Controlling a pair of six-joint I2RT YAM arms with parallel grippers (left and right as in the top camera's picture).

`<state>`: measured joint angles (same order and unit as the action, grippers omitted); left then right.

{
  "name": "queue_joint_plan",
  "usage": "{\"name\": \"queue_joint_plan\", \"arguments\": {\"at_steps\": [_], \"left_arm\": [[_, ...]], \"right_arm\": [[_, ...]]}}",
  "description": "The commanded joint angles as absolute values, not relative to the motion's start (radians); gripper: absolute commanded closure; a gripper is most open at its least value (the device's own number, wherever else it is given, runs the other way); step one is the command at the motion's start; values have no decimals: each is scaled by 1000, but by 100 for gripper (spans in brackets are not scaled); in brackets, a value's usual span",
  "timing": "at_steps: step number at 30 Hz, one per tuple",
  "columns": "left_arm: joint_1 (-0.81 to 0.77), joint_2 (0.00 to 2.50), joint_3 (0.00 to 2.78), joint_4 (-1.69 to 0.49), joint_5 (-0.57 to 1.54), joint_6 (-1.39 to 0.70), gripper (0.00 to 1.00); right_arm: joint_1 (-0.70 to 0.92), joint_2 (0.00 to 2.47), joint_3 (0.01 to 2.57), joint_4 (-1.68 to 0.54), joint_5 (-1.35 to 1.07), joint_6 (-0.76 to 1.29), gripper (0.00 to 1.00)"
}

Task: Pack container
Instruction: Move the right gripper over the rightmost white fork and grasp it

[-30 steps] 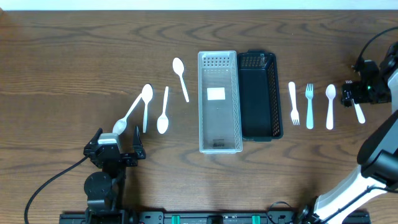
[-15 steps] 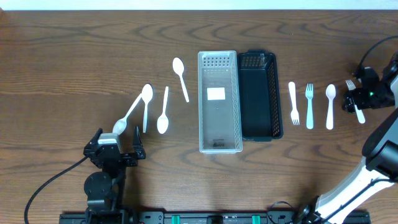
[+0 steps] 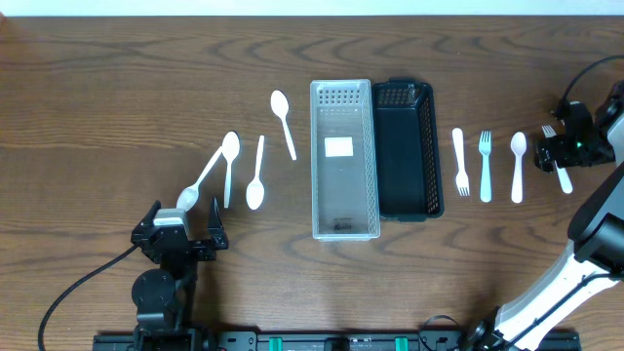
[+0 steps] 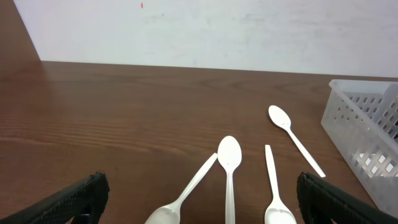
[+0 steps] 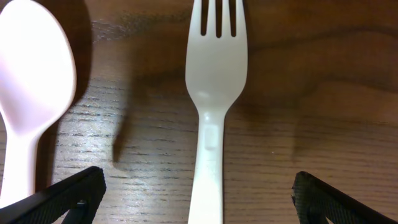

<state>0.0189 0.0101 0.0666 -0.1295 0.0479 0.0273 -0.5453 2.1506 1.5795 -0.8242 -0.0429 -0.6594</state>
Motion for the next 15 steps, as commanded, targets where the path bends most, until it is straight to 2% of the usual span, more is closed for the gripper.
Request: {"name": "queue_joint_plan", "arguments": {"at_steps": [1,11,13,15], "left_arm": [[23,5,38,-140,42,41,2],[23,5,38,-140,42,41,2],[23,5,38,-140,42,41,2],[23,5,38,-140,42,41,2]], "right_arm": [[-555,2189,1590,-823,-61,-643,1],[-556,2221,1590,-812,-55,-641,1],[-556,2221,1590,-811,-53,-641,7],[-556,2221,1590,-810,-53,-641,19]]}}
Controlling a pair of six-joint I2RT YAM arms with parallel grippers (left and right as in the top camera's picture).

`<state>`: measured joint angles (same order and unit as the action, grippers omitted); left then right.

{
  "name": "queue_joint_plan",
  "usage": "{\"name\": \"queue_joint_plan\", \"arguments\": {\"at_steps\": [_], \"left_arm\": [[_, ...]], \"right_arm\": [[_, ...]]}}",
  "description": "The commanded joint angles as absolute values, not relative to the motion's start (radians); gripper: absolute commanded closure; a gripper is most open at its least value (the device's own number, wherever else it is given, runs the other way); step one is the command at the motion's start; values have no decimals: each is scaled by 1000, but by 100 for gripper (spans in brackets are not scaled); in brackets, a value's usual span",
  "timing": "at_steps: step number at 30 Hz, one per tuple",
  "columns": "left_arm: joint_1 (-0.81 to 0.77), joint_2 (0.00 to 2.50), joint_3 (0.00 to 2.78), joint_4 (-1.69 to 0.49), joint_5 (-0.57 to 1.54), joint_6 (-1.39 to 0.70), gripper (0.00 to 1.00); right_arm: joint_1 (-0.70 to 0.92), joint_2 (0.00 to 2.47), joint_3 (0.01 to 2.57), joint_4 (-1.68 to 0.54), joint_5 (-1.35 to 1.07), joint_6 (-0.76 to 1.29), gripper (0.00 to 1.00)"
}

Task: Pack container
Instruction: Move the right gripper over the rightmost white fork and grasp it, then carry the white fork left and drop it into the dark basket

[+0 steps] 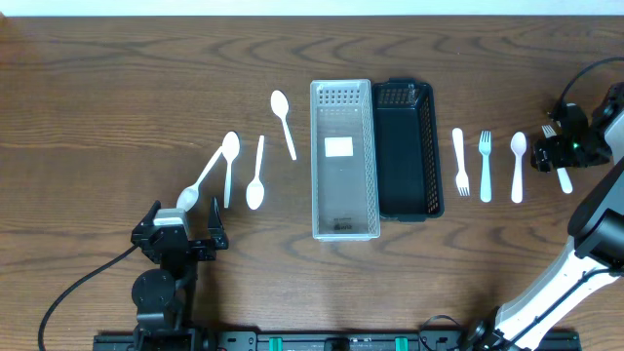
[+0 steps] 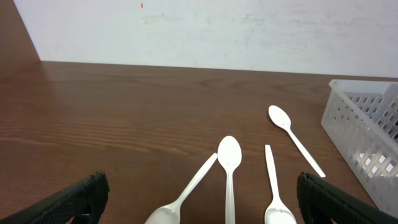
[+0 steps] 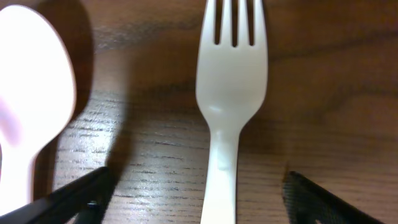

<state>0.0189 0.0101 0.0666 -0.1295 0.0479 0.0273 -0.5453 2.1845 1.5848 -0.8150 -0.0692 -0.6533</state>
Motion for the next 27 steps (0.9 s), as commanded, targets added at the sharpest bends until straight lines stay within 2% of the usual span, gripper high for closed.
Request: {"name": "queue_joint_plan", "arguments": {"at_steps": [1,11,16,22,27], "left_arm": [[23,5,38,-140,42,41,2],[23,5,38,-140,42,41,2],[23,5,38,-140,42,41,2],[23,5,38,-140,42,41,2],[23,5,38,-140,42,41,2]], "right_arm": [[-556,2221,1590,-810,-53,-641,25],[-551,2221,1591,-803,-52,-606,80],[-547,2221,1599,-804,2,-568,97],[-530,2220,1701,-875,8,-518,99],[-488,2220,1917,-1035,-24,-416,99]]}}
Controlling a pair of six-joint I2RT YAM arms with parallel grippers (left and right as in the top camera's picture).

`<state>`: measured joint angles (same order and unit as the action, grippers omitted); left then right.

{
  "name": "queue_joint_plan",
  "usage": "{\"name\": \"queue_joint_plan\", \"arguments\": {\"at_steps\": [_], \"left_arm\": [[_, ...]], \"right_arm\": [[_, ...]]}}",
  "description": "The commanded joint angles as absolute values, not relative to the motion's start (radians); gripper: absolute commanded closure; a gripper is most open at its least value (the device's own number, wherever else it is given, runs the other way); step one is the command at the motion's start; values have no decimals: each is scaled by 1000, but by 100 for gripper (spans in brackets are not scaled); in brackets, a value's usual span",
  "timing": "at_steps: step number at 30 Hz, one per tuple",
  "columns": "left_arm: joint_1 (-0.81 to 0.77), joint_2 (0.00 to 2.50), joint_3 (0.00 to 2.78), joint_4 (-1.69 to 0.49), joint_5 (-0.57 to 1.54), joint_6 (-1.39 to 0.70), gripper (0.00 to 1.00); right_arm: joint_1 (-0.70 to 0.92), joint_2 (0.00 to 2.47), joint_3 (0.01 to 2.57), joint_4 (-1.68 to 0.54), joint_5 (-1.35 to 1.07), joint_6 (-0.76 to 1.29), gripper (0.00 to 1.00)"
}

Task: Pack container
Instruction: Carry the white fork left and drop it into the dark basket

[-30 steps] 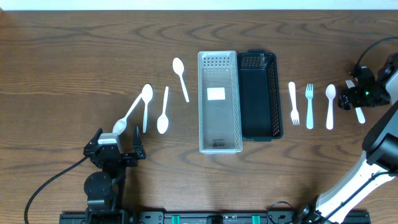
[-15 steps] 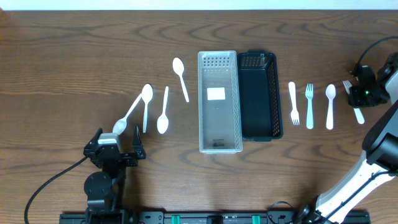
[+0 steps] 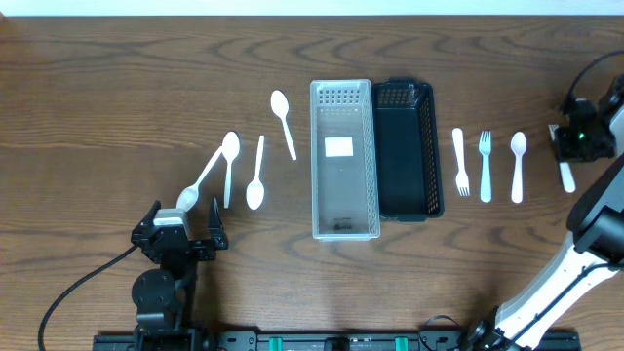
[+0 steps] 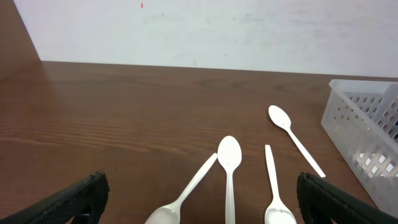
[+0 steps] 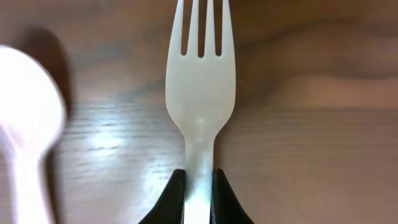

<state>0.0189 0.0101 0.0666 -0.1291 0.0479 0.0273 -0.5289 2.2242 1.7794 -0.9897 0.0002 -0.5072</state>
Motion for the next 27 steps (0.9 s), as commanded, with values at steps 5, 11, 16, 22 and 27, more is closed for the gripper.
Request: {"name": "queue_joint_plan", "arguments": {"at_steps": [5,11,16,22,27], "left_arm": [[23,5,38,-140,42,41,2],[23,5,38,-140,42,41,2],[23,5,38,-140,42,41,2],[23,5,38,-140,42,41,2],[23,5,38,-140,42,41,2]], "right_arm": [[-410,2220,2177,-1235,-208,-331,99],[-270,2220,2390,-1417,-345,-131,99],[-130,2220,2428,-1472,-367,-6,97],[19,2220,2425,-1508,-367,52,96],[115,2220,2420,-1539,-362,67,97]]}}
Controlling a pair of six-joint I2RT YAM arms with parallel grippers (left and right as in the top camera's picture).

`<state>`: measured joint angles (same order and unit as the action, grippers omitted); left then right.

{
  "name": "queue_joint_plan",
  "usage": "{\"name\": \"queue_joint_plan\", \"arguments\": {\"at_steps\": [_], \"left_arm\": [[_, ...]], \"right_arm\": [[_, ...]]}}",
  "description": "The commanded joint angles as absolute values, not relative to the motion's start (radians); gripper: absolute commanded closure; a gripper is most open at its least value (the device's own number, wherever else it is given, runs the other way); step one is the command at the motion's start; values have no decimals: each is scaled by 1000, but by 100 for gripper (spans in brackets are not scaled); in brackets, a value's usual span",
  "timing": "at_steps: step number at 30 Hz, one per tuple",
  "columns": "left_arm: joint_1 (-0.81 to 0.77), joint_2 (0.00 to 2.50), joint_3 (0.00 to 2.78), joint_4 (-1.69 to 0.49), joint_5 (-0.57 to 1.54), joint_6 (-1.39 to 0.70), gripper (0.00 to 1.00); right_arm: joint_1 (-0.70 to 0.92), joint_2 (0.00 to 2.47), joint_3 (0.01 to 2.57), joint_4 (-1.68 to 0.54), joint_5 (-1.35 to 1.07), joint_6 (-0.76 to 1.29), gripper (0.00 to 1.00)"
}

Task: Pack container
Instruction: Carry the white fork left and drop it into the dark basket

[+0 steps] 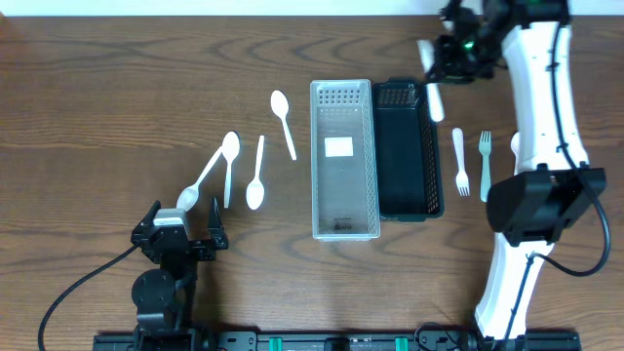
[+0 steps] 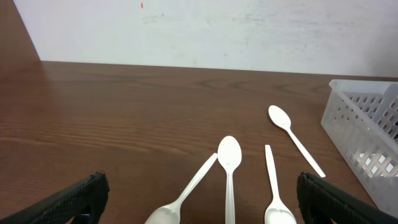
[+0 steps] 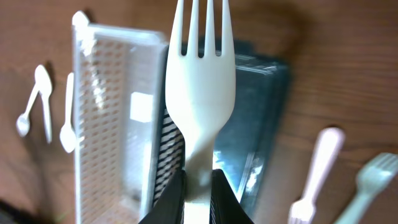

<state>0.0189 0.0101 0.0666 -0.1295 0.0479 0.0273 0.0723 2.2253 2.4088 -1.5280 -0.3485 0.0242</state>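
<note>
A white plastic fork [image 3: 200, 81] hangs in the air with my right gripper [image 3: 199, 186] shut on its handle, tines pointing away. Below it lies the black basket [image 3: 261, 143], beside the clear basket [image 3: 112, 124]. From overhead the right gripper [image 1: 453, 49] is by the far right corner of the black basket [image 1: 408, 151]. Two more forks [image 1: 459, 161] [image 1: 485, 166] lie right of the baskets. Several white spoons [image 1: 256, 175] lie left of the clear basket [image 1: 343, 161]. My left gripper [image 1: 180, 239] rests open near the front edge, nothing between its fingers [image 2: 68, 202].
A white spoon [image 1: 515, 144] right of the forks is partly hidden under my right arm, which reaches from the front right across to the far side. A white label lies inside the clear basket. A pale wall stands behind the table's far edge.
My right gripper, then shut on the fork low at the table's far right, now holds it raised by the far end of the black basket. The left arm has not moved.
My right gripper stood open around a fork at the far right of the table, then sat closer over it. Then it was shut on the handle. Now the fork is off the table and above the black basket. The left gripper stayed open and still.
</note>
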Motion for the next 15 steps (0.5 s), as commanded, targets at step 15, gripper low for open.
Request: {"name": "queue_joint_plan", "arguments": {"at_steps": [15], "left_arm": [[23,5,38,-140,42,41,2]], "right_arm": [[222,2220,2222,-1594,-150,221,98]]}}
